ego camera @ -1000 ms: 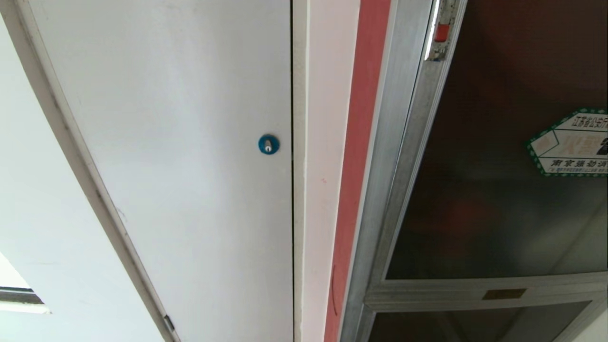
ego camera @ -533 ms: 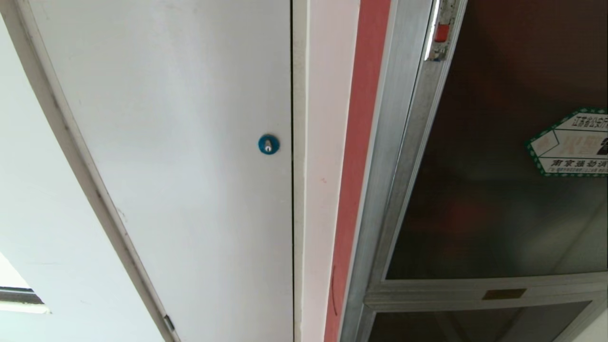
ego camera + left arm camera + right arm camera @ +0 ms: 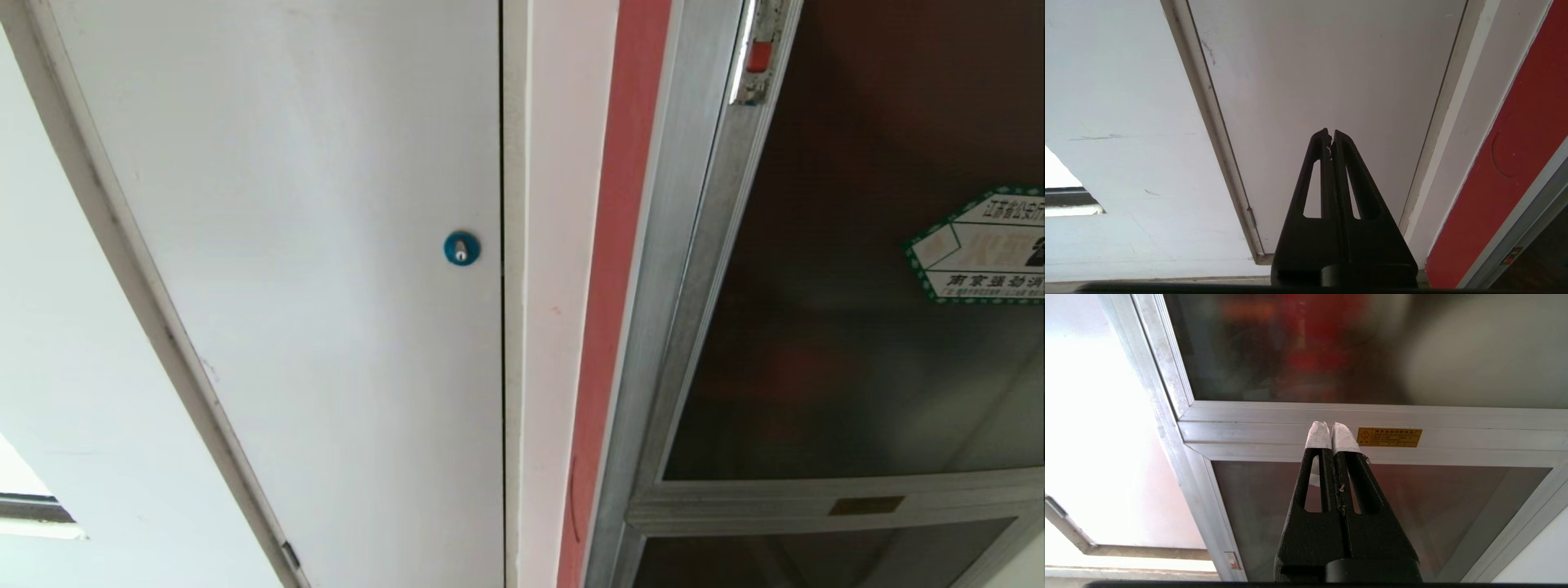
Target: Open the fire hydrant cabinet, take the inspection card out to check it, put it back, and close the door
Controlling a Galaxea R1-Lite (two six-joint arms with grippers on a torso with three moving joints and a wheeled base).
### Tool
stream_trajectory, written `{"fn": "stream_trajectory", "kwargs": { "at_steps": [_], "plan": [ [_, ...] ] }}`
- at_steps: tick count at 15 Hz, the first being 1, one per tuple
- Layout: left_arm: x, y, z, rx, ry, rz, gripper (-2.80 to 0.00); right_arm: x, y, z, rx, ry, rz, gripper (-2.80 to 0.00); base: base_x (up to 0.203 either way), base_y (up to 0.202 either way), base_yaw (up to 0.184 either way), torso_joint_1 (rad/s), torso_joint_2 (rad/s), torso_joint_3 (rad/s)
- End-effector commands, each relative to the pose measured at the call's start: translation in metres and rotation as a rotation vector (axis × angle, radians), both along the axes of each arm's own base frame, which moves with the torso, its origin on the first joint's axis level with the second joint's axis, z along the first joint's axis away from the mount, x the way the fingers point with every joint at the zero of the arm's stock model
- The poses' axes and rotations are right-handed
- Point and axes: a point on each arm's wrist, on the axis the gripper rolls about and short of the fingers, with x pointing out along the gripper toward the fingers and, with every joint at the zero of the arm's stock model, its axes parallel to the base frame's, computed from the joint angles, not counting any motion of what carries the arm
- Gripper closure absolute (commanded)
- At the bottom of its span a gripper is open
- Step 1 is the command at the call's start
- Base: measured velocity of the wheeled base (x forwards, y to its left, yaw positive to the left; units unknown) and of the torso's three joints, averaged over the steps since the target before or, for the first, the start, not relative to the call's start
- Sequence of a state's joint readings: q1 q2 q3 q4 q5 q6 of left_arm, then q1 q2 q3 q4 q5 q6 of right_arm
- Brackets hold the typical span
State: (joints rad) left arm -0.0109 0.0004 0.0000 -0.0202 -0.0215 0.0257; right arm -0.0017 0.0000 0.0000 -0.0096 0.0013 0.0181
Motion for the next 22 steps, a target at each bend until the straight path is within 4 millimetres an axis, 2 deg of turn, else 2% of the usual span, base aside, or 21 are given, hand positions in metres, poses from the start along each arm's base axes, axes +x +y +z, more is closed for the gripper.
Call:
{"fn": "stream_trajectory", "kwargs": {
  "at_steps": [1, 22],
  "plan": [
    [0.001, 0.0, -0.0033, 0.0, 0.012, 0.0, 0.0, 0.0001, 0.0, -0.0003, 0.0, 0.0, 0.0, 0.0, 0.0, 0.0, 0.0, 0.0, 0.0, 0.0],
    [0.0009, 0.0, -0.0033, 0.0, 0.011, 0.0, 0.0, 0.0002, 0.0, -0.0007, 0.02, 0.002, 0.001, 0.0, 0.0, 0.0, 0.0, 0.0, 0.0, 0.0]
  ]
}}
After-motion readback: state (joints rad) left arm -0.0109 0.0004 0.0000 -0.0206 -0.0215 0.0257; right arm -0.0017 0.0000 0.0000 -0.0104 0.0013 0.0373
